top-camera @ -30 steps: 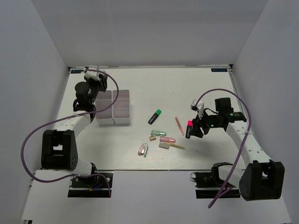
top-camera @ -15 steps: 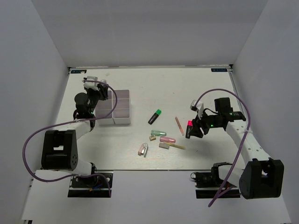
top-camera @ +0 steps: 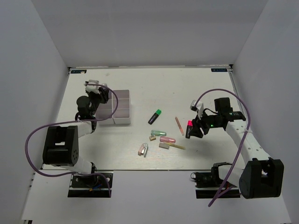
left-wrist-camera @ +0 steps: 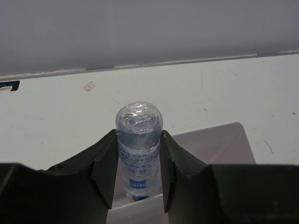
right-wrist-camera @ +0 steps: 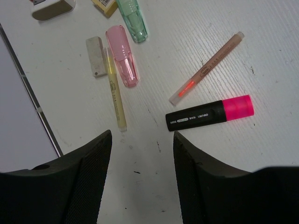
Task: Sort the stationery into containers
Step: Place the stationery into the container, then grab a piece of stationery with the right arm
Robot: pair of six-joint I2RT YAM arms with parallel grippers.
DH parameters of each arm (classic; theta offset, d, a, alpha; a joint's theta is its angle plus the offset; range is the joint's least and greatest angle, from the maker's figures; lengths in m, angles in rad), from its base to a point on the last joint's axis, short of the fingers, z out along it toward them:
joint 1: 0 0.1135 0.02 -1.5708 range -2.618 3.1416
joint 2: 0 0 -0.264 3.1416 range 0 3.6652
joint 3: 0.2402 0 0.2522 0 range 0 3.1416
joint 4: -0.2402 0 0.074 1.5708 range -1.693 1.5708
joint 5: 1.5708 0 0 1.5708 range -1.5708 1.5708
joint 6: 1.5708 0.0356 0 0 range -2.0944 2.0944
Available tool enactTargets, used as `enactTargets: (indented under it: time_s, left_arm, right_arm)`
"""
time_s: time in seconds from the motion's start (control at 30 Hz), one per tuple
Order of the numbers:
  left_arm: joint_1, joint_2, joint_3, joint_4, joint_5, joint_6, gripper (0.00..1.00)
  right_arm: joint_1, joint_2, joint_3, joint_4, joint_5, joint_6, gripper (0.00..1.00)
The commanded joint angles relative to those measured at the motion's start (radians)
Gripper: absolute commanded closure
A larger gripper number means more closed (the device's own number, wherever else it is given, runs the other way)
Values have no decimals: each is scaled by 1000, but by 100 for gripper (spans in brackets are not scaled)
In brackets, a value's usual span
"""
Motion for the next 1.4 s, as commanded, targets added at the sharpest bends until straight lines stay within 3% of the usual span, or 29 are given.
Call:
enactTargets:
  time_s: [0.0,0.07,0.13,0.2,0.23,0.27,0.3,0.4,0.43,0.5,0.53,0.57,0.6,0.63,0.67,0.7,0.73,0.77,0.8,0.83,0.87,0.9,0.97,1.0,1.1,1.17,1.3,1.33,1.37]
  left_arm:
    - [4,-13,-27,58,-18,1,68]
    - [4,-13,-39,58,-23,3,61]
    - [4,-24,-42,54,-33,-2,39]
    - [4,-31,-39,46,-41,0,37]
    - [4,-33,-29,40,-44,1,34]
    - [3,-46,-24,15,-47,3,21]
    - [4,-51,-4,11,-56,3,16]
    - [4,-86,39,-40,-61,4,16]
    - [4,-128,48,-90,-64,-8,22]
    - [4,-184,80,-147,-64,-34,48]
    - [0,-209,115,-190,-58,-72,66]
    - [-9,-255,138,-409,-26,-81,93]
    - [-53,-296,199,-499,-12,-100,100]
    - [-75,-310,274,-702,-10,-123,100]
    - [-98,-323,362,-902,2,-161,100]
    - [-177,-315,457,-1121,22,-169,98]
    - [-206,-303,553,-1226,36,-164,89]
    - [-233,-260,597,-1422,46,-148,67]
    - [-317,-249,632,-1603,42,-138,33]
    - [-362,-255,661,-1708,25,-108,22]
    - [-394,-269,636,-1733,14,-105,21]
    - [-404,-290,598,-1727,14,-100,15]
    - [-424,-368,395,-1679,14,-97,1]
    - [-422,-416,266,-1649,26,-91,1]
    - [-416,-542,145,-1585,37,-49,1]
    - [-413,-568,119,-1566,63,-22,8]
    - [-399,-632,97,-1553,79,-5,92]
    - [-391,-645,91,-1546,77,-5,100]
    - [-390,-649,88,-1556,77,6,99]
  right_arm:
    - [1,9,3,-13,-28,-23,42]
    - [-1,7,5,-19,-28,-23,40]
    - [-1,9,6,-19,-28,-23,40]
    - [1,9,9,-24,-27,-23,39]
    - [2,4,8,-24,-22,-20,31]
    - [2,2,8,-13,-18,1,21]
    - [1,-2,8,-4,-8,17,13]
    - [-1,-10,22,43,60,130,10]
    - [-4,-10,22,78,87,184,10]
    - [-1,-10,6,114,88,219,10]
    - [2,-5,6,114,82,203,32]
    - [5,27,34,99,31,181,96]
    - [5,45,48,93,13,170,100]
    - [5,82,64,90,-14,131,100]
    - [5,125,118,39,-142,15,100]
    - [7,145,137,10,-187,-155,88]
    - [13,200,184,-30,-223,-247,58]
    - [21,273,247,-138,-284,-493,32]
    - [30,316,284,-279,-277,-620,28]
    - [63,449,421,-447,-204,-936,25]
    - [77,491,468,-449,-168,-1016,25]
    - [114,528,550,-516,-109,-1079,25]
    - [143,625,623,-491,-41,-1129,28]
    - [186,648,622,-369,5,-1124,30]
    - [247,665,637,-209,88,-1111,31]
    - [266,745,749,-242,87,-1112,33]
    - [356,853,876,-216,102,-1078,34]
    - [370,866,894,-193,133,-1074,36]
    - [396,869,901,-182,150,-1048,36]
